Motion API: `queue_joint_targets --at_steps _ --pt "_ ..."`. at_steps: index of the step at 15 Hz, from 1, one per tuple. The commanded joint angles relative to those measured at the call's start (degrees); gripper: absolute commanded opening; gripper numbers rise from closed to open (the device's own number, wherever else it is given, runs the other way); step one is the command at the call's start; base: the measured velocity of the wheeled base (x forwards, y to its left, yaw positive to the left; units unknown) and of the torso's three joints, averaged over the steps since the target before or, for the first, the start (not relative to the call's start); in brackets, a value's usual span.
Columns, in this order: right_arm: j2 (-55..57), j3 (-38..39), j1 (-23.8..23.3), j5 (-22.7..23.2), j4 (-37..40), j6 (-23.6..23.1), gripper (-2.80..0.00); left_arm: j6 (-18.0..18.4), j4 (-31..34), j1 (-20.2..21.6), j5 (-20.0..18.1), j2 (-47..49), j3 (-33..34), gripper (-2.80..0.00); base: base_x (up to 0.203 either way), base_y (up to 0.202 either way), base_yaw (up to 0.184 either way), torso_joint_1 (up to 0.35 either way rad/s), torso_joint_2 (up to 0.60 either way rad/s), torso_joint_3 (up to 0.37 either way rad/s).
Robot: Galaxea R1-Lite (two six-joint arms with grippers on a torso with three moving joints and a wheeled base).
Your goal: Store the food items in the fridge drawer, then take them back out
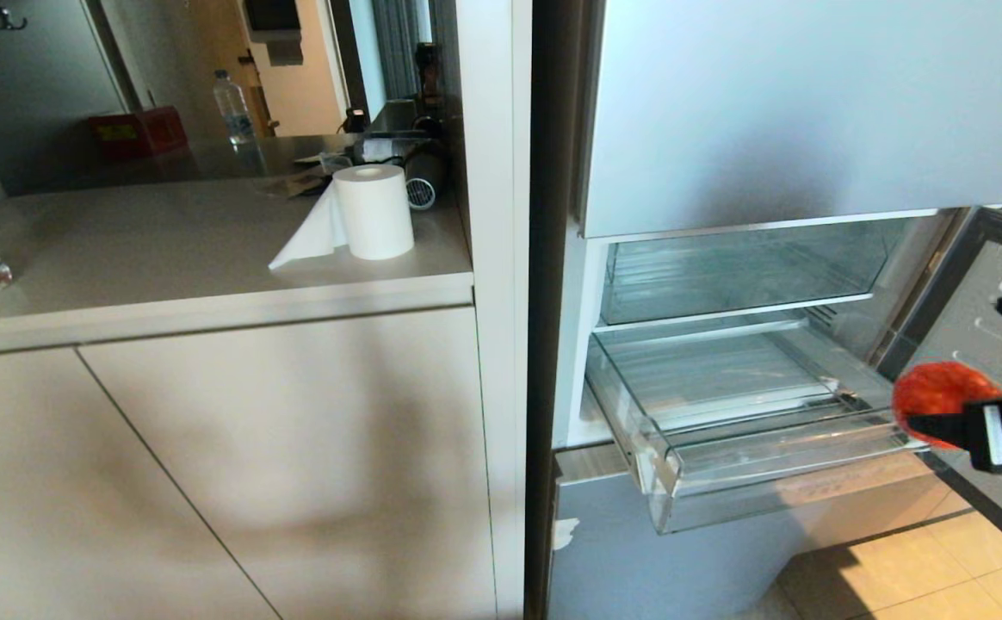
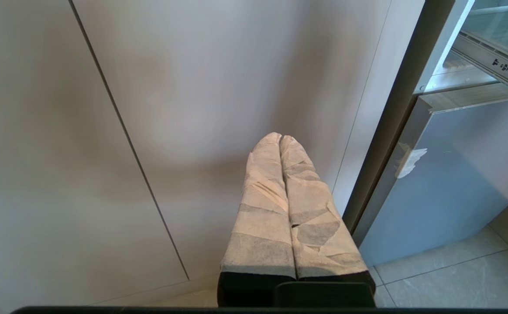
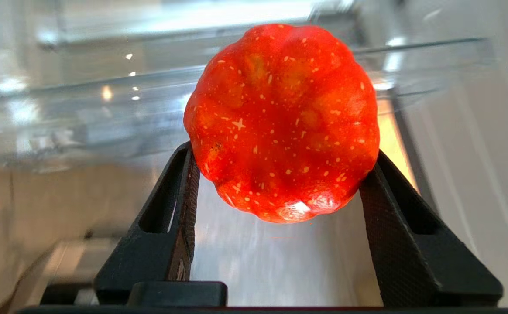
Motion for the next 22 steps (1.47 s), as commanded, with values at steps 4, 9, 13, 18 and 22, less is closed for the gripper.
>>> queue_joint_targets --at_steps 4,9,13,18,22 --pt "-40.5 27.3 3.2 0.6 -14.8 -1.1 -2.80 0.0 0.0 0.0 0.0 0.0 0.0 -2.80 0.000 0.000 0.000 0.000 0.00 0.000" --pt "-65.9 42.5 4.3 3.0 -10.0 -3.2 -2.80 0.0 0.0 0.0 0.0 0.0 0.0 -2.80 0.000 0.000 0.000 0.000 0.00 0.000" --pt "-71.9 43.7 3.6 5.6 -2.9 -0.6 -2.80 -0.1 0.0 0.0 0.0 0.0 0.0 -2.80 0.000 0.000 0.000 0.000 0.00 0.000" --pt "-71.9 43.7 3.6 4.7 -3.2 3.8 -2.80 -0.1 -0.1 0.0 0.0 0.0 0.0 -2.80 0.000 0.000 0.000 0.000 0.00 0.000" --pt "-71.9 43.7 3.6 4.8 -3.2 3.5 -2.80 -0.1 -0.1 0.0 0.0 0.0 0.0 -2.80 0.003 0.008 -0.136 0.001 0.00 0.003"
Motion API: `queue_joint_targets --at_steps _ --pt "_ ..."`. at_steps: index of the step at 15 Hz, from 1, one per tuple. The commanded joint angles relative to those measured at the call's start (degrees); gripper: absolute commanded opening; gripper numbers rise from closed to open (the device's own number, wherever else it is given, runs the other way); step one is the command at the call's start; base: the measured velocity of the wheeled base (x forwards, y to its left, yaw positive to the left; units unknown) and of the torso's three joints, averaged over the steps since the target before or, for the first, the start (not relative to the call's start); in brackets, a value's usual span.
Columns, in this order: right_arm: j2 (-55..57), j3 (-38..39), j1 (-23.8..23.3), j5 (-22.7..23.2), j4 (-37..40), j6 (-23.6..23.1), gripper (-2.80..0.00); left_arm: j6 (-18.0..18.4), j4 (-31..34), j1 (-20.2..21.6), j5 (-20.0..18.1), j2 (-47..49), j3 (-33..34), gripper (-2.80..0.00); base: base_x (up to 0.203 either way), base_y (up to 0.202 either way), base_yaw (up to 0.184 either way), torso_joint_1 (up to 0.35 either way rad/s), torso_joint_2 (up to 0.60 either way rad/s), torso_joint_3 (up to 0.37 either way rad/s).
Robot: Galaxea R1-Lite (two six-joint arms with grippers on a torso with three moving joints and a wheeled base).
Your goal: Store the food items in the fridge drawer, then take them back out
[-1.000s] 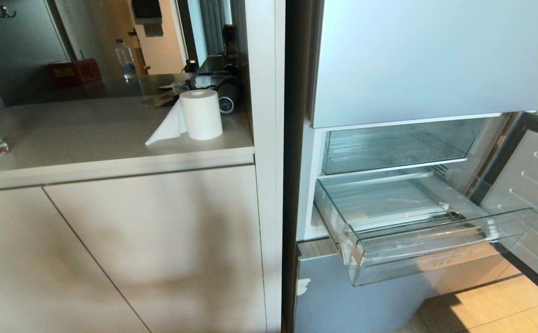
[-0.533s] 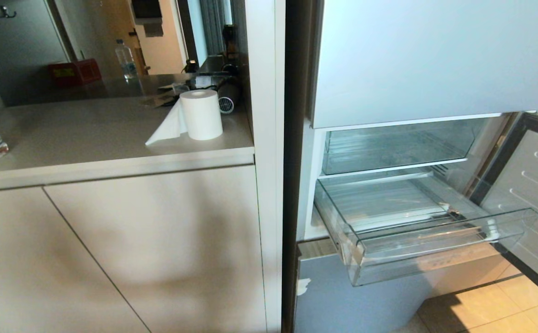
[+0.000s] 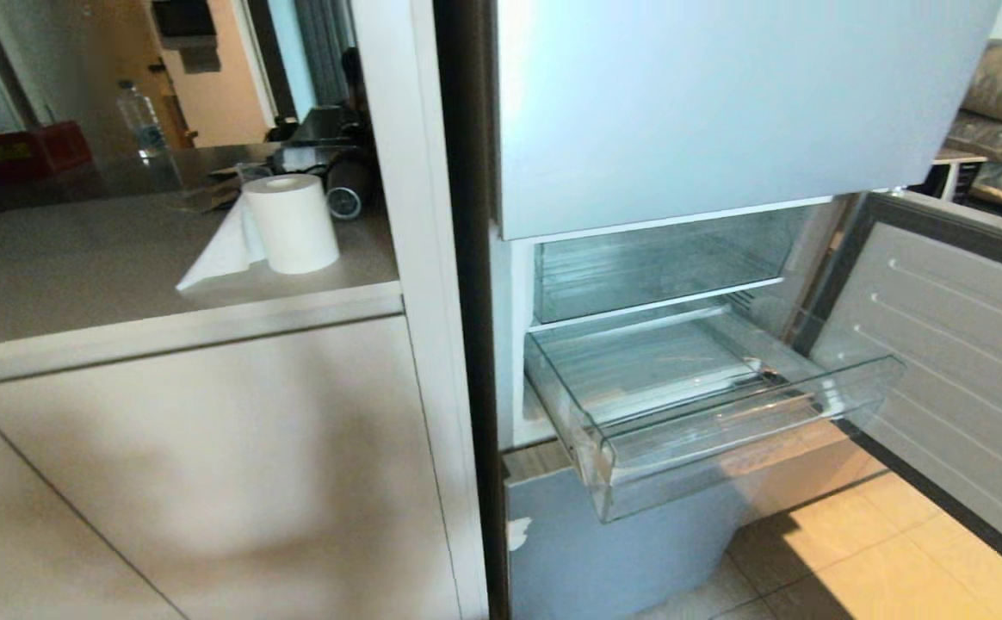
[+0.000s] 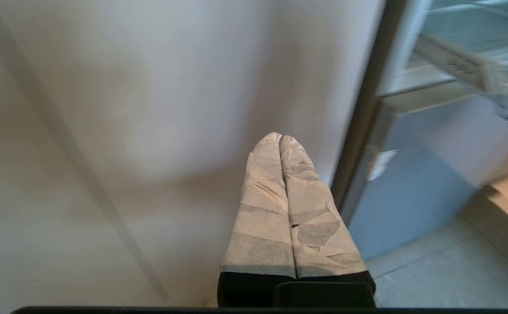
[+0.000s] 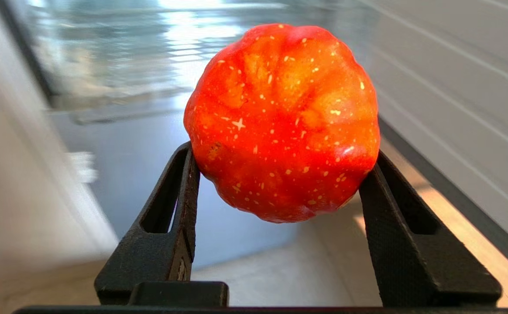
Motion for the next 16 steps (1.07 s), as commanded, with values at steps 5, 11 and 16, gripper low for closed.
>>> queue_joint_targets --at_steps 5,11,16 --pt "0.1 0.0 0.0 0.0 0.1 -0.1 -2.80 0.0 0.0 0.0 0.0 0.0 0.0 -2.80 -0.002 0.008 -0.178 0.001 0.00 0.005" --pt "0.1 0.0 0.0 0.0 0.1 0.1 -2.80 0.0 0.0 0.0 0.0 0.0 0.0 -2.80 0.000 0.007 -0.174 0.002 0.00 0.002" --pt "3.2 -0.1 0.0 0.0 0.0 -0.4 -2.80 0.0 0.1 0.0 0.0 0.0 0.0 -2.80 0.001 0.004 -0.114 0.001 0.00 0.001"
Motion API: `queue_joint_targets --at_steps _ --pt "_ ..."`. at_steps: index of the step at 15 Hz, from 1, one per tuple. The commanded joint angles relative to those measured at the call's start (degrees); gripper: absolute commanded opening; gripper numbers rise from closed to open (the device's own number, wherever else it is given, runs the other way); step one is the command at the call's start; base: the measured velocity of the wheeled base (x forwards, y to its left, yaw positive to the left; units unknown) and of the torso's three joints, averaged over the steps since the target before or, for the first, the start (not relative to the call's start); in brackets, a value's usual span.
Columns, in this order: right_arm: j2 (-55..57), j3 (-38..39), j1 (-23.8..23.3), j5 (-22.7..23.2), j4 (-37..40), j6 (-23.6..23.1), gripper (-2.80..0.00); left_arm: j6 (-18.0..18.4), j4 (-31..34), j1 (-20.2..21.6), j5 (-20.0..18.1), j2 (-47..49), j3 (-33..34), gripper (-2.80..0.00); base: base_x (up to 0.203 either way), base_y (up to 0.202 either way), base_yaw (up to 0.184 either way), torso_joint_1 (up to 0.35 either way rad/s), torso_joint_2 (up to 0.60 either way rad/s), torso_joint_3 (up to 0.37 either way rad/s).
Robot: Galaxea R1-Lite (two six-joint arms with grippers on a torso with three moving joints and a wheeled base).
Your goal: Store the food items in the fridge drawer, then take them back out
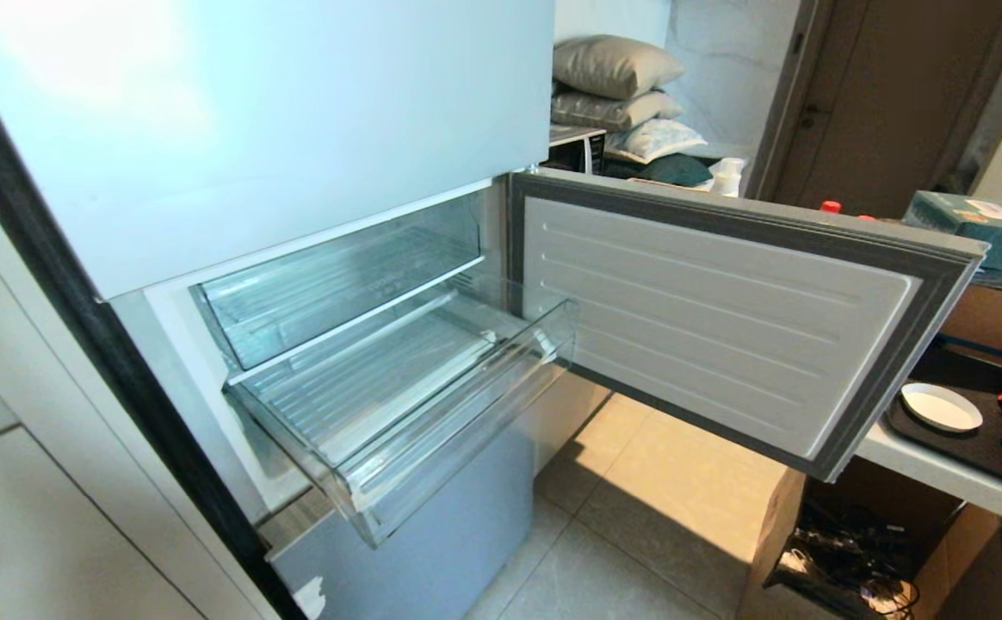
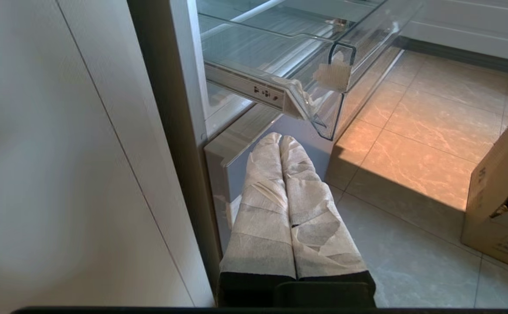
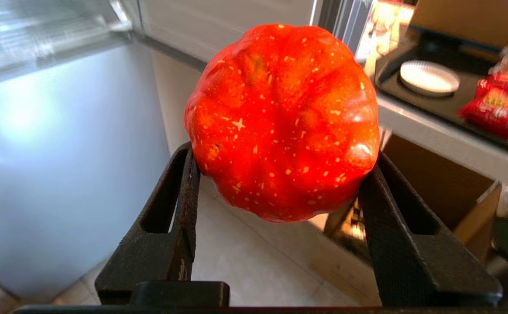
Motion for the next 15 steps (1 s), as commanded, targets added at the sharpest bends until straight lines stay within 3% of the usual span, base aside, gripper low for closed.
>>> queue_joint_targets --at_steps 1,4,5,8,11,13,15 --pt "6.1 -0.8 -0.2 -0.2 -0.3 0.1 -2.80 0.0 0.1 0.0 0.0 0.0 0.0 -2.80 0.000 0.000 0.000 0.000 0.00 0.000" --pt "21.1 -5.2 -4.6 -3.4 -3.7 5.7 -2.80 0.0 0.1 0.0 0.0 0.0 0.0 -2.80 0.000 0.000 0.000 0.000 0.00 0.000" --pt "27.0 -7.0 -9.2 -4.1 -4.9 7.5 -2.80 0.0 0.0 0.0 0.0 0.0 0.0 -2.80 0.000 0.000 0.000 0.000 0.00 0.000" --pt "41.6 -12.0 -29.1 -3.6 -10.0 9.9 -2.80 0.0 0.1 0.0 0.0 0.0 0.0 -2.80 0.000 0.000 0.000 0.000 0.00 0.000" --pt "55.6 -17.4 -45.0 3.2 -15.3 10.5 -2.80 0.0 0.0 0.0 0.0 0.0 0.0 -2.80 0.000 0.000 0.000 0.000 0.00 0.000" --pt "63.4 -21.2 -49.5 6.6 -17.2 10.7 -2.80 0.0 0.1 0.0 0.0 0.0 0.0 -2.80 0.000 0.000 0.000 0.000 0.00 0.000" --pt "71.8 -23.3 -50.9 7.7 -21.2 10.9 -2.80 0.0 0.0 0.0 0.0 0.0 0.0 -2.80 0.000 0.000 0.000 0.000 0.00 0.000"
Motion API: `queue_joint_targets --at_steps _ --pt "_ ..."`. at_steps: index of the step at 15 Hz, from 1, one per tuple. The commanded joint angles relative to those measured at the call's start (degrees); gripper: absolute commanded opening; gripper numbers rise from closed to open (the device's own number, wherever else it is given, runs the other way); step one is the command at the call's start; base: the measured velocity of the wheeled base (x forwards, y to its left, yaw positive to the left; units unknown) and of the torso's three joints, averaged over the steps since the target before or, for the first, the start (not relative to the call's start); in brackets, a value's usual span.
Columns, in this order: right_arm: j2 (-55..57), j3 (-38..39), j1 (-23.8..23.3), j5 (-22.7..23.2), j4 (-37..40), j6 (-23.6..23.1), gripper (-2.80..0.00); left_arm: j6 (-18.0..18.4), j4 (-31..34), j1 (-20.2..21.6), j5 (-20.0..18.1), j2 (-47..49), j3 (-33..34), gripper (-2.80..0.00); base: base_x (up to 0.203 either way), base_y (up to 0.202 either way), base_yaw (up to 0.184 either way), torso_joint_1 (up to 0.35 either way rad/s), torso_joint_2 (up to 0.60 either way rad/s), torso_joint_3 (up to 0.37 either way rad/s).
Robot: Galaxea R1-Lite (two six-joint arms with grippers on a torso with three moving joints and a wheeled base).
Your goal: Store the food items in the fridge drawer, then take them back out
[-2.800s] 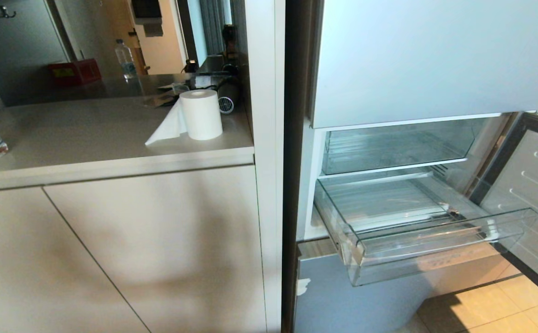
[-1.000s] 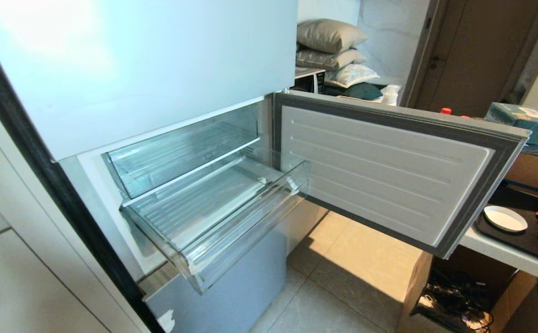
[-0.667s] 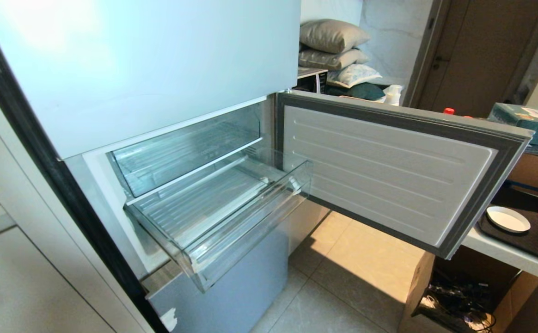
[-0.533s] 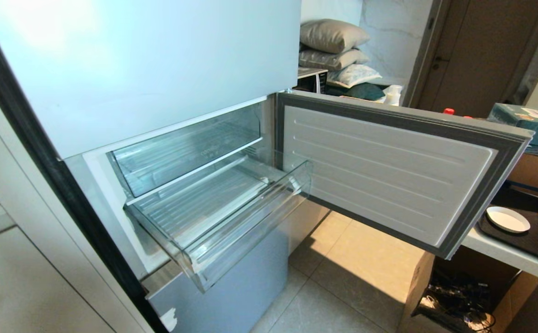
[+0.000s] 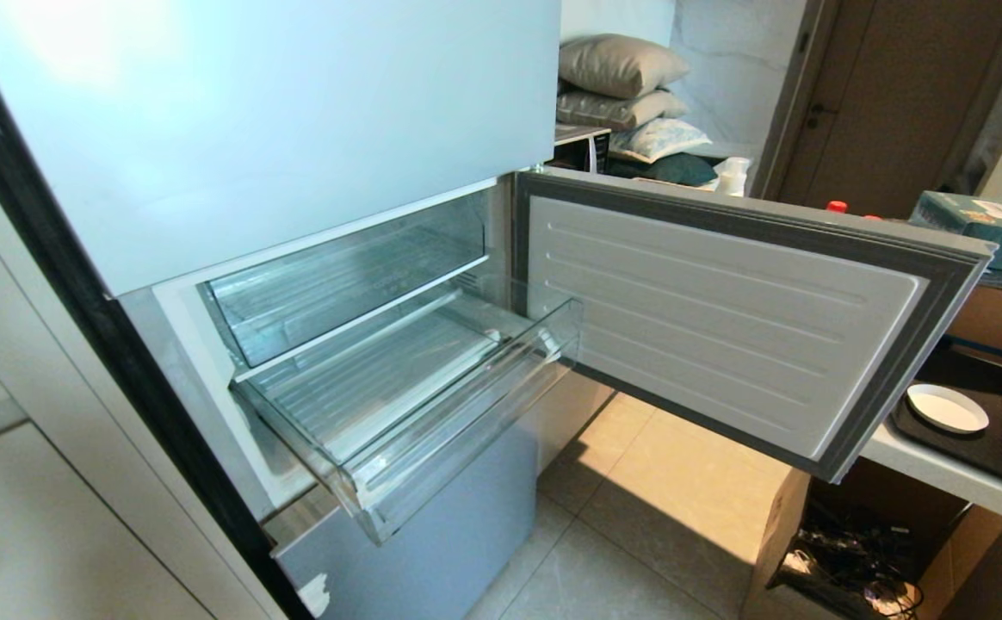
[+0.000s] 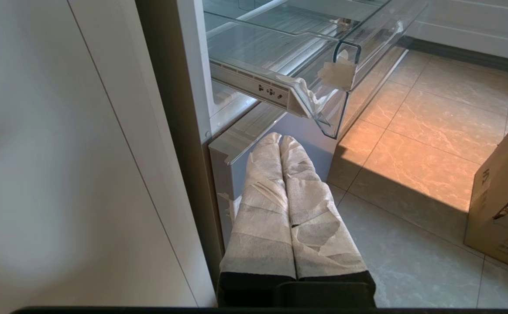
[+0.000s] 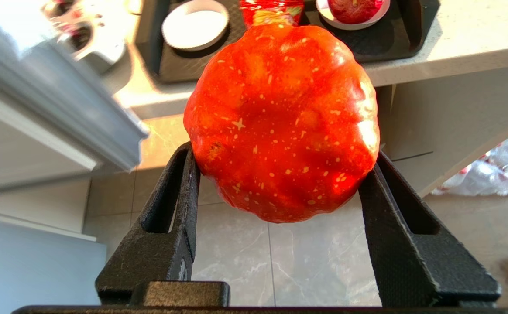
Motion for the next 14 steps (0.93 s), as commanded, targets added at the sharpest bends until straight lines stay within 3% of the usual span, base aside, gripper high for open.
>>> queue_joint_targets --at_steps 1,4,11,14 --pt "15.5 -2.8 -1.9 0.6 -4.9 0.1 -2.80 0.0 0.0 0.0 0.0 0.0 0.0 -2.80 0.000 0.000 0.000 0.000 0.00 0.000" --pt "29.9 -9.9 -0.2 1.1 -12.5 0.2 -2.80 0.0 0.0 0.0 0.0 0.0 0.0 -2.80 0.000 0.000 0.000 0.000 0.00 0.000" --pt "59.4 -37.5 6.2 1.5 -26.2 -1.7 -2.80 0.0 0.1 0.0 0.0 0.0 0.0 -2.80 0.000 0.000 0.000 0.000 0.00 0.000" --pt "64.8 -41.7 10.3 4.4 -27.4 -2.7 -2.80 0.0 0.1 0.0 0.0 0.0 0.0 -2.80 0.000 0.000 0.000 0.000 0.00 0.000"
